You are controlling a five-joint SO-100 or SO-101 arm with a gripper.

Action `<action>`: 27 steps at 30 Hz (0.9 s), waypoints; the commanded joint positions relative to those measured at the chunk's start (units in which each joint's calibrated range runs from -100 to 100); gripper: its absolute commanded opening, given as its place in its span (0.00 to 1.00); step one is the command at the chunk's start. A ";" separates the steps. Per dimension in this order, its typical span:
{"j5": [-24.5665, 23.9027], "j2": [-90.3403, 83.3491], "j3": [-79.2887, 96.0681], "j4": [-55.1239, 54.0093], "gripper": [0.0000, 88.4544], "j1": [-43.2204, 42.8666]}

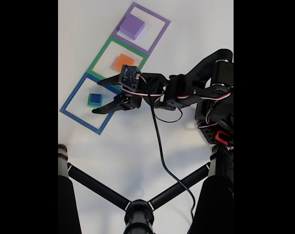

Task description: Tower of hanoi

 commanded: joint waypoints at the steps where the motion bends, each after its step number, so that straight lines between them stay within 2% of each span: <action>1: 0.59 1.78 -3.43 -3.14 0.33 -1.29; 27: 0.59 6.75 -4.25 -4.27 0.32 -2.96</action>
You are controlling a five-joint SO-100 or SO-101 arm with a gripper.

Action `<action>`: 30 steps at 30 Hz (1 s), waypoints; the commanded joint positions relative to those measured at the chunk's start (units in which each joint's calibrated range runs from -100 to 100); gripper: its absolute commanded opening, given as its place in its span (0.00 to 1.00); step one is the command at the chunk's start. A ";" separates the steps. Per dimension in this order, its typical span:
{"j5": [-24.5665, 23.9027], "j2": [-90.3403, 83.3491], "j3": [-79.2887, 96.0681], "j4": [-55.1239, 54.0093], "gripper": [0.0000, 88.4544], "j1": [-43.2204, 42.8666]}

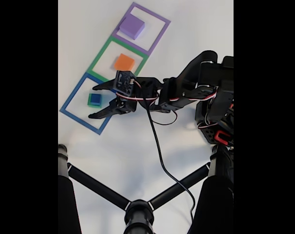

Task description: Tower of hanoi

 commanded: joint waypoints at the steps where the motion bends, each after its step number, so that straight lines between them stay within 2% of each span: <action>1: 0.59 0.03 -0.12 -1.42 0.32 -0.73; 30: 0.59 1.31 -0.03 -1.50 0.24 -1.95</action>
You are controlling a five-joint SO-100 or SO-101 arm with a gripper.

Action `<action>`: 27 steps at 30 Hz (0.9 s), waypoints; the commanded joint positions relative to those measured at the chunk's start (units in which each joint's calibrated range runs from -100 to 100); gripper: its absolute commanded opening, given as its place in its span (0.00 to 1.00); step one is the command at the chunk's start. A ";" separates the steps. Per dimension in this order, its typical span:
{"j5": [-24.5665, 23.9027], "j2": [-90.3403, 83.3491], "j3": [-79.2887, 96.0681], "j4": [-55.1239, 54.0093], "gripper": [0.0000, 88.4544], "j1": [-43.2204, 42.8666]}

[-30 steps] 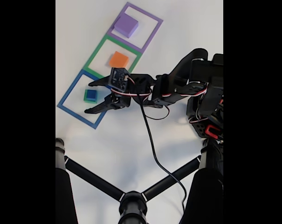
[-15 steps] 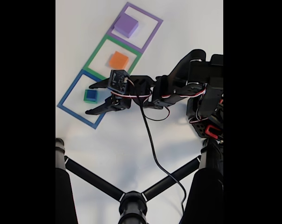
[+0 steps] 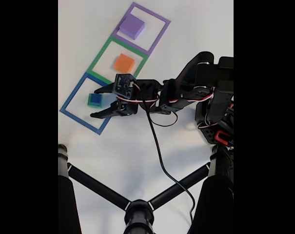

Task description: Tower of hanoi

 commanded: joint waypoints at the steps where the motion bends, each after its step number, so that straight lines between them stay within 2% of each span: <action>1: 0.59 -0.46 -0.12 -1.50 0.23 -0.98; 27: 0.59 -0.13 -0.03 -1.10 0.04 -1.28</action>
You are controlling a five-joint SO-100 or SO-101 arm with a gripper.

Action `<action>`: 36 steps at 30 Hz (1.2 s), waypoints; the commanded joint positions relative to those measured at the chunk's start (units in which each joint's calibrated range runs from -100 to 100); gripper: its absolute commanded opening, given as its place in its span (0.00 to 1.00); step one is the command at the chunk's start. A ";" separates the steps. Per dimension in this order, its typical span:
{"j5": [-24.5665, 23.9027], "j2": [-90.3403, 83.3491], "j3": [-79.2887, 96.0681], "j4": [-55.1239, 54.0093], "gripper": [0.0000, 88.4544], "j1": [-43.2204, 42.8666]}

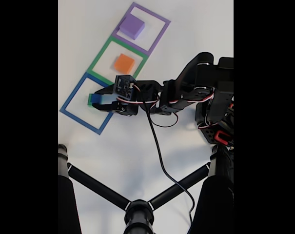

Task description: Tower of hanoi

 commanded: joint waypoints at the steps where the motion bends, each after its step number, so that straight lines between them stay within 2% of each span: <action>1: 0.59 -0.22 -0.46 -1.10 0.03 -0.50; 7: 0.59 -2.46 -1.01 1.41 0.01 -0.43; 11: 0.59 -9.35 -3.28 10.32 0.02 0.03; 20: 0.59 -29.95 -21.45 53.29 0.01 5.67; 28: 0.59 -34.51 -51.71 96.76 0.01 15.28; 36: -5.11 -32.11 -86.70 133.02 0.01 21.61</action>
